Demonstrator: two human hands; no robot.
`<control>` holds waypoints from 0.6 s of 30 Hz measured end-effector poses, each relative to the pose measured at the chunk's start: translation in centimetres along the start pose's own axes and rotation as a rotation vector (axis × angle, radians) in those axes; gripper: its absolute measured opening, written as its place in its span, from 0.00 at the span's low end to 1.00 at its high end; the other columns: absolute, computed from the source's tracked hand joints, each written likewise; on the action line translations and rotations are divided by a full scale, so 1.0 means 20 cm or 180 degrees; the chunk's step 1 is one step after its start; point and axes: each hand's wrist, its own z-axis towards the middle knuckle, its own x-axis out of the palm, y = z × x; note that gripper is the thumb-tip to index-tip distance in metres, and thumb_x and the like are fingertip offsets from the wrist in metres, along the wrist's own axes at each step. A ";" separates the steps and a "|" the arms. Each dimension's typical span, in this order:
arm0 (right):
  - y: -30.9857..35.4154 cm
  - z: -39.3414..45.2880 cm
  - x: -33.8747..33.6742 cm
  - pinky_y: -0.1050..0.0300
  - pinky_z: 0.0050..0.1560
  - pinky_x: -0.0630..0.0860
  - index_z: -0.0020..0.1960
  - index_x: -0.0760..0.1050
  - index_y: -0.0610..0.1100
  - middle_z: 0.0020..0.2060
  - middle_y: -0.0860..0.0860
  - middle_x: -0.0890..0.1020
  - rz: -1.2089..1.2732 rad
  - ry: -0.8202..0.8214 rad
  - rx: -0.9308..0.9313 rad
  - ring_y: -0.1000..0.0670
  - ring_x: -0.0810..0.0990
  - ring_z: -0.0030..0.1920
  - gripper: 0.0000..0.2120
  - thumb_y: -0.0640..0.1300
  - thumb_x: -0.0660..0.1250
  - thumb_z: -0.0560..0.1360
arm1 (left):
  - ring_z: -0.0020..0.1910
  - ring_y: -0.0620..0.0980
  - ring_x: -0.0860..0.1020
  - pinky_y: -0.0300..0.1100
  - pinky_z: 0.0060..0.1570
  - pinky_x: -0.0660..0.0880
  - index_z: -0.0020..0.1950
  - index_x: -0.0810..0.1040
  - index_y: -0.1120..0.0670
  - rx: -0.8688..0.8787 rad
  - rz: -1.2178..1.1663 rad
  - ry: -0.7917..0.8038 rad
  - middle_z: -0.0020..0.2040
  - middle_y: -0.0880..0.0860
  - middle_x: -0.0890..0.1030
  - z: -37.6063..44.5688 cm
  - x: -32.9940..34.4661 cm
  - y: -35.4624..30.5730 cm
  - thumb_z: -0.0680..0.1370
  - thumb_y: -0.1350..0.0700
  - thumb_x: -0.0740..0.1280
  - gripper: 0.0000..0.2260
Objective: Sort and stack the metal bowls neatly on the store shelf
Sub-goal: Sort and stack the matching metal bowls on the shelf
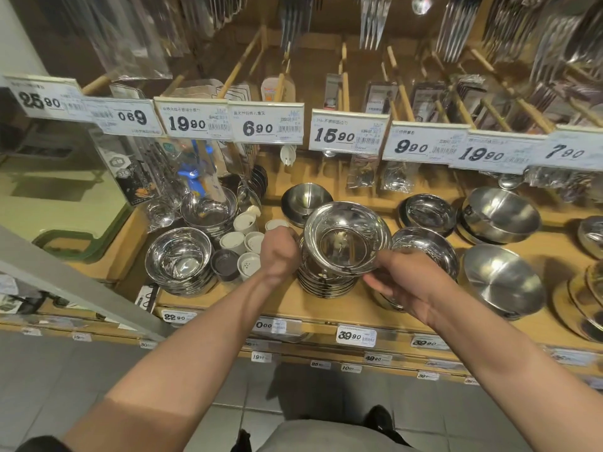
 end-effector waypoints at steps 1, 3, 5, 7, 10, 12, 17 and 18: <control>0.00 0.00 0.00 0.64 0.26 0.78 0.54 0.75 0.30 0.50 0.37 0.83 0.0008 -0.0011 -0.0013 0.47 0.84 0.40 0.07 0.28 0.65 0.76 | 0.49 0.62 0.82 0.51 0.47 0.78 0.46 0.85 0.65 0.0003 -0.0004 0.0007 0.46 0.64 0.85 0.00 0.00 0.00 0.76 0.67 0.62 0.11; 0.00 0.00 0.00 0.64 0.26 0.77 0.54 0.75 0.30 0.51 0.36 0.82 0.0012 -0.0038 -0.0038 0.45 0.84 0.42 0.07 0.29 0.65 0.76 | 0.50 0.61 0.82 0.50 0.50 0.79 0.48 0.85 0.63 -0.0024 -0.0035 0.0022 0.48 0.62 0.85 0.00 0.00 0.00 0.77 0.65 0.63 0.10; -0.01 0.01 0.00 0.63 0.30 0.80 0.54 0.75 0.30 0.52 0.36 0.83 -0.0030 -0.0074 -0.0045 0.45 0.84 0.44 0.08 0.29 0.66 0.76 | 0.51 0.60 0.82 0.51 0.53 0.80 0.51 0.85 0.61 -0.0069 -0.0140 0.0051 0.49 0.61 0.85 0.01 0.01 0.01 0.78 0.64 0.64 0.10; -0.01 0.02 0.00 0.61 0.33 0.82 0.55 0.75 0.30 0.52 0.37 0.84 -0.0060 -0.0094 -0.0037 0.45 0.85 0.44 0.08 0.29 0.67 0.76 | 0.51 0.60 0.82 0.52 0.53 0.80 0.49 0.84 0.62 -0.0066 -0.0292 0.0084 0.49 0.61 0.85 0.00 0.02 0.02 0.78 0.63 0.63 0.10; -0.03 0.03 0.01 0.62 0.32 0.81 0.54 0.75 0.30 0.51 0.37 0.83 -0.0070 -0.0088 -0.0014 0.46 0.85 0.42 0.08 0.29 0.67 0.76 | 0.51 0.61 0.81 0.55 0.53 0.80 0.48 0.82 0.63 -0.0044 -0.0409 0.0112 0.48 0.61 0.84 -0.02 0.01 0.02 0.78 0.62 0.63 0.08; -0.04 0.03 0.01 0.60 0.34 0.83 0.54 0.75 0.31 0.50 0.38 0.83 -0.0094 -0.0079 -0.0001 0.48 0.86 0.39 0.07 0.30 0.67 0.76 | 0.51 0.60 0.81 0.55 0.54 0.79 0.50 0.81 0.63 -0.0047 -0.0416 0.0137 0.49 0.61 0.84 -0.03 0.01 0.02 0.78 0.64 0.63 0.08; -0.06 0.04 0.00 0.58 0.41 0.82 0.52 0.75 0.31 0.46 0.39 0.83 -0.0076 -0.0049 0.0028 0.51 0.85 0.34 0.05 0.29 0.66 0.77 | 0.52 0.60 0.81 0.55 0.55 0.80 0.50 0.81 0.62 -0.0182 -0.0441 0.0122 0.49 0.60 0.84 -0.04 0.02 0.02 0.77 0.65 0.62 0.08; -0.06 0.04 0.00 0.60 0.38 0.83 0.52 0.76 0.31 0.45 0.40 0.83 -0.0057 -0.0050 0.0034 0.51 0.85 0.33 0.04 0.29 0.66 0.77 | 0.52 0.60 0.81 0.54 0.55 0.80 0.51 0.81 0.61 -0.0220 -0.0446 0.0102 0.50 0.60 0.84 -0.04 0.02 0.02 0.77 0.65 0.62 0.08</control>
